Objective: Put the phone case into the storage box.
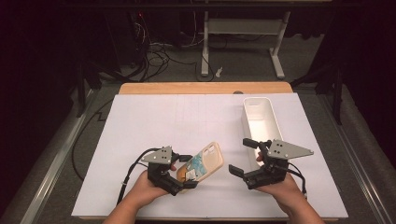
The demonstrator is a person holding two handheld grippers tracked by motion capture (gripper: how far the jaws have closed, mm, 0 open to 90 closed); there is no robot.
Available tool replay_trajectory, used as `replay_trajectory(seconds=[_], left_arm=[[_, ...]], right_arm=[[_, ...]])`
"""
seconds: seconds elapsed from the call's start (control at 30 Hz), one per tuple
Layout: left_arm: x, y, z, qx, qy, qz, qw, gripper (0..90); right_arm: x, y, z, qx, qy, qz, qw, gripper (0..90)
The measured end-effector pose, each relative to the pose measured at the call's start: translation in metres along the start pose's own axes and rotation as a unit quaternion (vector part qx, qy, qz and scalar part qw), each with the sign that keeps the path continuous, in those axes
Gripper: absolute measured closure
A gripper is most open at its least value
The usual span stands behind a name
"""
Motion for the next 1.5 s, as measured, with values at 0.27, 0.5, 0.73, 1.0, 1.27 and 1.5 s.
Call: replay_trajectory(seconds=[0.27,0.5,0.73,1.0,1.27,1.5], left_arm=[[-0.001,-0.002,0.002,-0.007,0.006,0.007,0.9999,10.9],[0.0,-0.002,0.002,-0.008,-0.003,0.017,0.9998,10.8],[0.0,-0.004,0.002,-0.011,-0.005,0.03,0.9995,10.8],[0.0,-0.007,0.002,-0.014,-0.005,0.049,0.9987,10.8],[-0.002,-0.011,0.002,-0.019,-0.003,0.064,0.9978,10.8],[-0.002,-0.012,0.002,-0.019,-0.006,0.077,0.9968,10.8]], right_arm=[[-0.008,0.004,0.005,-0.007,-0.003,-0.018,0.9998,0.1],[-0.015,0.006,0.009,-0.011,0.008,-0.034,0.9993,0.1],[-0.021,0.009,0.011,-0.013,0.013,-0.051,0.9986,0.1],[-0.028,0.014,0.012,-0.012,0.017,-0.08,0.9966,0.1],[-0.034,0.015,0.013,-0.011,0.016,-0.103,0.9945,0.1],[-0.039,0.017,0.013,-0.011,0.013,-0.117,0.993,0.1]])
Point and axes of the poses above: each handheld gripper's, and its own axes: x roughly backward along the jaws, z roughly out of its underside, y roughly to its left, the point moved 3 cm from there along -x, roughly forward along the jaws, and after that the axes turned 13 degrees about -z, right-handed, at the moved point
